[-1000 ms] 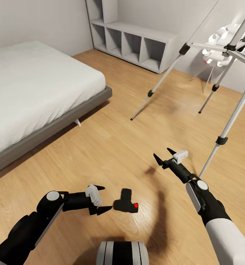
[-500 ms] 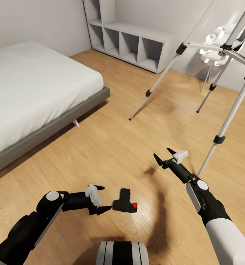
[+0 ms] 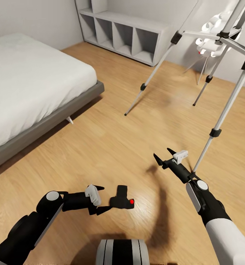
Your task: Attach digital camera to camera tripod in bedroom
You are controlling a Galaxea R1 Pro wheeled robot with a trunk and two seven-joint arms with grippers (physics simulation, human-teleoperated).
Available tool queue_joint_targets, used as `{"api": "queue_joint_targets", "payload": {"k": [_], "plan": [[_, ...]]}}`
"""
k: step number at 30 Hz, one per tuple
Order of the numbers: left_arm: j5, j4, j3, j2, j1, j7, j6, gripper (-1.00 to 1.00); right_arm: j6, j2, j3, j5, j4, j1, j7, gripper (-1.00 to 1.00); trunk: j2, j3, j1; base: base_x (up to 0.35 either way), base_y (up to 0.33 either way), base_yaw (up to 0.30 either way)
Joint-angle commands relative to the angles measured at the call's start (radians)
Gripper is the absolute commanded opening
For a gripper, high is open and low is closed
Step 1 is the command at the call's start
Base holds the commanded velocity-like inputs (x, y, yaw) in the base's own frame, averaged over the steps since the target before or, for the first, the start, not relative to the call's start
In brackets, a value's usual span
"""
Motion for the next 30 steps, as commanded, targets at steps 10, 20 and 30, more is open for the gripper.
{"api": "queue_joint_targets", "payload": {"k": [10,20,30], "plan": [[0.000,0.049,0.002,-0.001,-0.001,-0.003,0.005,1.00,-0.003,0.000,-0.001,-0.010,0.001,-0.001,0.008,1.00,-0.003,-0.039,0.004,0.000,0.000,-0.002],[0.000,0.091,0.037,0.003,-0.001,-0.007,-0.002,1.00,-0.002,0.001,-0.006,-0.012,0.001,-0.001,-0.002,1.00,-0.005,-0.078,0.009,0.000,0.000,0.000],[0.000,0.101,0.102,0.006,-0.001,-0.010,-0.007,1.00,-0.009,0.007,-0.013,-0.029,-0.023,-0.001,-0.185,1.00,-0.007,-0.117,0.013,0.000,0.000,0.000]]}}
